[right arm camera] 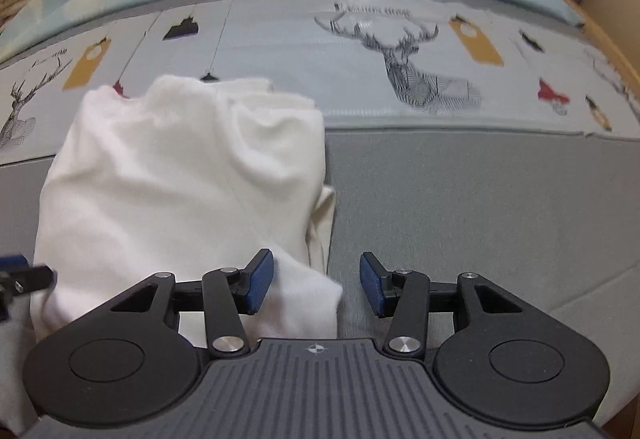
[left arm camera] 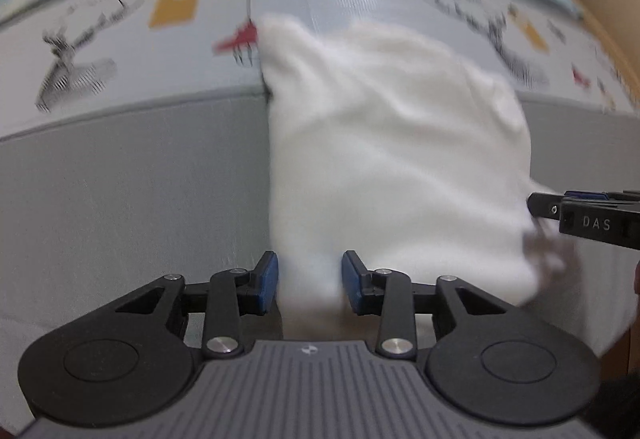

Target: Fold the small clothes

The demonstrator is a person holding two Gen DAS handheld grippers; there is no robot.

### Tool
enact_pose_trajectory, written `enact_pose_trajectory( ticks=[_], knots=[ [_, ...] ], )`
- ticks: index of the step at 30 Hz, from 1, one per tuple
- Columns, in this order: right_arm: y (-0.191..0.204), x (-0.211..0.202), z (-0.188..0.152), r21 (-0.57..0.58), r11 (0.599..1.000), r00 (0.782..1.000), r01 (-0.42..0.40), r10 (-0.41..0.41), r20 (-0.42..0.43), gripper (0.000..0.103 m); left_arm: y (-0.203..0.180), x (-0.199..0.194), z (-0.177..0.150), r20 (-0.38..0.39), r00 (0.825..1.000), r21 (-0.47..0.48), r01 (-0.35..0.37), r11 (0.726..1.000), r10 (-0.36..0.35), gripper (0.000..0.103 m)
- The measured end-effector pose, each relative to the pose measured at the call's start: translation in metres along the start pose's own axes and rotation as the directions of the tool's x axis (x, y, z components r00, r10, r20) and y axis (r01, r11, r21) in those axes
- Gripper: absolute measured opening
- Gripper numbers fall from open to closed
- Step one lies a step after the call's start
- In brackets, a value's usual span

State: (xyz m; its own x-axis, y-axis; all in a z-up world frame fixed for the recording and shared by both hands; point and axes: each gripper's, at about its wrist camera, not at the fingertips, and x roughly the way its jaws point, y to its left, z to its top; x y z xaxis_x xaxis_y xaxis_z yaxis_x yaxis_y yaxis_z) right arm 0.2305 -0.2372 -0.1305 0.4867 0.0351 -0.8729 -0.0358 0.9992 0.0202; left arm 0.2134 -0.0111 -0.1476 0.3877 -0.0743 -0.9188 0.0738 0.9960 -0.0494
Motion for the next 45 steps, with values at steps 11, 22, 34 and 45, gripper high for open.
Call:
enact_pose_trajectory(
  ticks=[11,22,34,45],
  knots=[
    [-0.028,-0.070,0.000,0.046,0.998,0.985,0.029,-0.037,0.168,0.055,-0.009,-0.098,-0.025,0.336,0.919,-0.015,-0.215,0.977,0.207,0.085],
    [-0.041,-0.167,-0.070,0.026,0.993,0.871,-0.115,0.089,0.483,0.085,-0.041,-0.152,-0.114,0.442,0.895,-0.108,-0.019,0.994,0.065,0.095],
    [-0.044,-0.156,-0.110,0.055,0.985,0.910,-0.162,0.127,0.395,0.086,-0.049,-0.123,-0.117,0.348,0.923,-0.080,-0.146,0.986,0.165,0.095],
    [-0.019,-0.137,-0.110,-0.042,0.987,0.935,-0.155,0.161,0.316,0.087,-0.043,-0.113,-0.115,0.322,0.935,-0.095,-0.126,0.987,0.150,0.095]
  ],
)
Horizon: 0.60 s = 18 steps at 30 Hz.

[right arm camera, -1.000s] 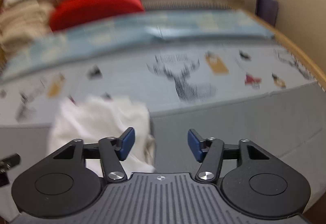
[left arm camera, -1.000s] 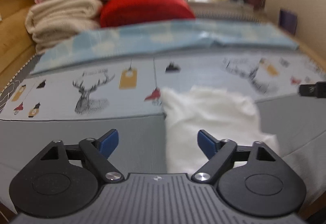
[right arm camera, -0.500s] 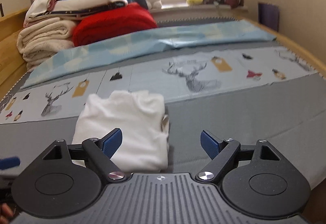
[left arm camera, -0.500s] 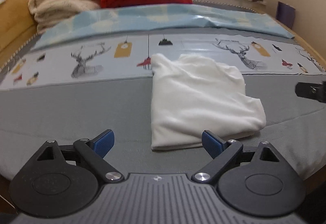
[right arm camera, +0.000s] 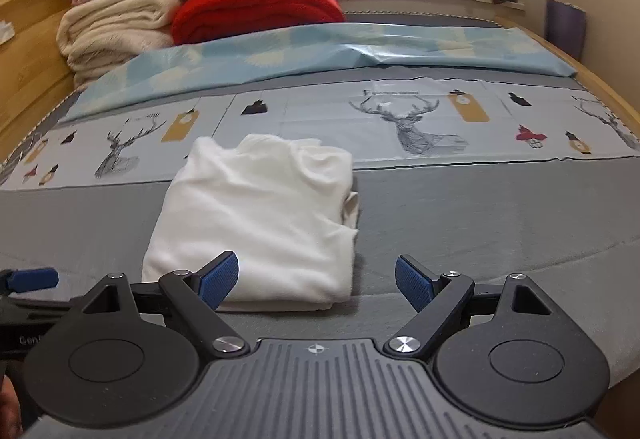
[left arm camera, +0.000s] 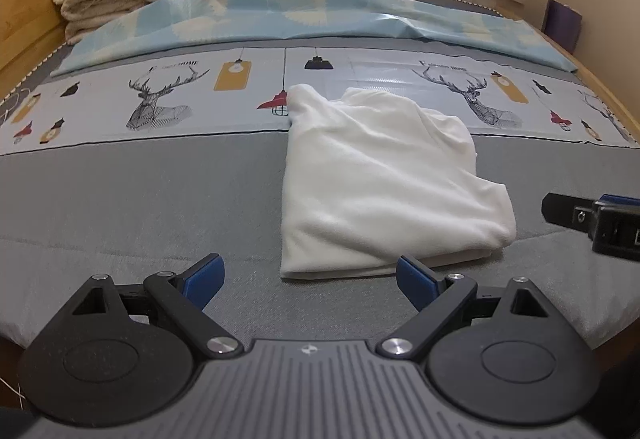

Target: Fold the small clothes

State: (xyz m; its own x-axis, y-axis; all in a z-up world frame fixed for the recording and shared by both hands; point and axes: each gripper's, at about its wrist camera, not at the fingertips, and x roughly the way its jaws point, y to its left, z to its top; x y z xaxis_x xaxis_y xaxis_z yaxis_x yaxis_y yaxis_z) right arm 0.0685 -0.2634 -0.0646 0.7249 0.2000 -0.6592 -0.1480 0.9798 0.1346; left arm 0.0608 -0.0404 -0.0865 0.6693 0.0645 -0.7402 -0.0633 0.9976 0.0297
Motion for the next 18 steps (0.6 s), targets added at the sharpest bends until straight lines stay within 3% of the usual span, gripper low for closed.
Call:
enact_pose_trajectory(
  ticks=[18],
  knots=[
    [0.0093,0.0090,-0.0012,-0.035,0.999,0.999,-0.009,0.008,-0.034,0.087,-0.0021,0.0007,0.0000,0.012,1.000,0.024,0.014,1.000,-0.014,0.095]
  ],
)
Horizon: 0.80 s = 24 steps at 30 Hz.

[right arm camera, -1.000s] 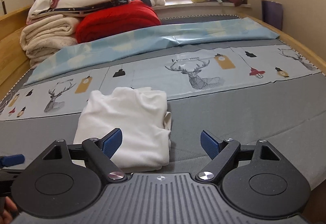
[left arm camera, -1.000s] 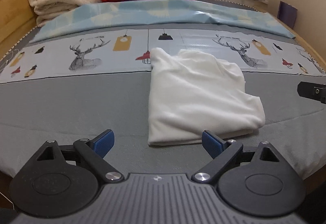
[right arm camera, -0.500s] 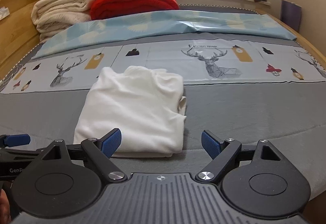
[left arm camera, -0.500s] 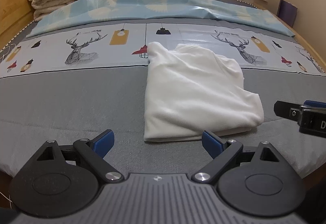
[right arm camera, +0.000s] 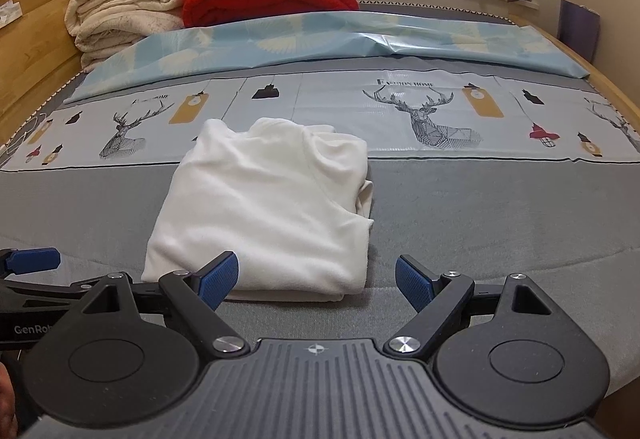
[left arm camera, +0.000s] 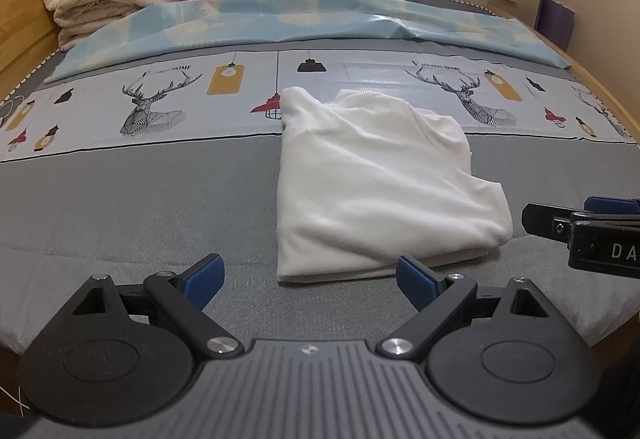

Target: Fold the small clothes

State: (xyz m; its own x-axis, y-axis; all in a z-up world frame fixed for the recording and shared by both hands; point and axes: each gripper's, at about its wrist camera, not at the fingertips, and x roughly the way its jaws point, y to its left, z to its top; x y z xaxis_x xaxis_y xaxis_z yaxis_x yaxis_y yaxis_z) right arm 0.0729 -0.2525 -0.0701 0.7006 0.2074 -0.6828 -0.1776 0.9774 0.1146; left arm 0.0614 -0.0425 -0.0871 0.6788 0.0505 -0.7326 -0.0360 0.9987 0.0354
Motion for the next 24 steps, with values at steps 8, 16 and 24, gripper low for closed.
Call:
enact_pose_trajectory(
  ticks=[8,16,24],
  knots=[
    [0.0002,0.0009,-0.0004,-0.004,1.000,1.000,-0.001,0.001,-0.003,0.087,-0.0003,-0.0004,-0.0001,0.000,1.000,0.003,0.002,1.000,-0.002,0.095],
    [0.0010,0.0019,-0.0010,-0.005,1.000,1.000,-0.002,0.002,-0.005,0.087,-0.0014,-0.0003,-0.0005,-0.001,1.000,0.006,0.005,1.000,-0.005,0.095],
    [0.0010,0.0017,-0.0006,-0.006,1.000,1.000,-0.003,0.002,-0.006,0.087,-0.0021,-0.0002,-0.0007,0.001,1.000,0.007,0.007,1.000,-0.007,0.095]
  ],
)
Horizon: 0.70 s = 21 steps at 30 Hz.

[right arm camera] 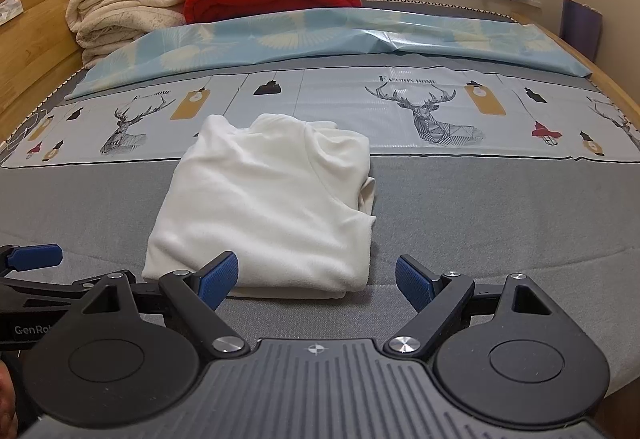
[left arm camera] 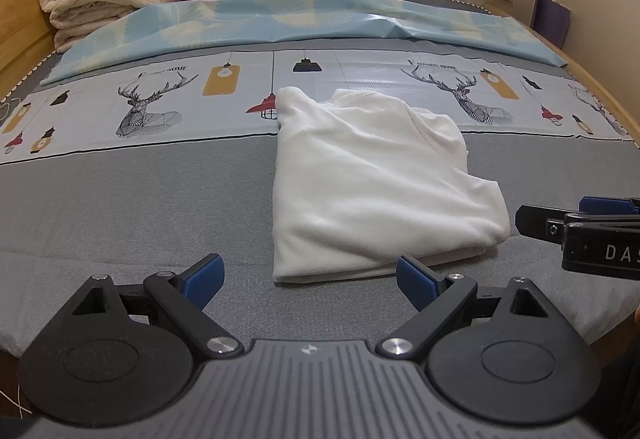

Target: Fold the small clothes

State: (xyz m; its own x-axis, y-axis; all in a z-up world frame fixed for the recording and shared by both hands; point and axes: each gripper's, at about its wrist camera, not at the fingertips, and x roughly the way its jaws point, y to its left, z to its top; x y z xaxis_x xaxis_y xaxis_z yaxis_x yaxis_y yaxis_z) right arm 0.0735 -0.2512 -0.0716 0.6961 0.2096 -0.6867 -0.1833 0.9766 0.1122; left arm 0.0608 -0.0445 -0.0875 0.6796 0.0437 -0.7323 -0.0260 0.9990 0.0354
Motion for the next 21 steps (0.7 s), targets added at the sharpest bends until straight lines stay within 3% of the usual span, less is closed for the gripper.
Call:
enact_pose_trajectory(
  ticks=[21],
  knots=[
    [0.0016,0.0021,-0.0030,-0.009,1.000,1.000,-0.002,0.002,-0.001,0.087,0.0055,0.0025,-0.0001,0.005,1.000,0.014,0.016,1.000,-0.016,0.097]
  ],
)
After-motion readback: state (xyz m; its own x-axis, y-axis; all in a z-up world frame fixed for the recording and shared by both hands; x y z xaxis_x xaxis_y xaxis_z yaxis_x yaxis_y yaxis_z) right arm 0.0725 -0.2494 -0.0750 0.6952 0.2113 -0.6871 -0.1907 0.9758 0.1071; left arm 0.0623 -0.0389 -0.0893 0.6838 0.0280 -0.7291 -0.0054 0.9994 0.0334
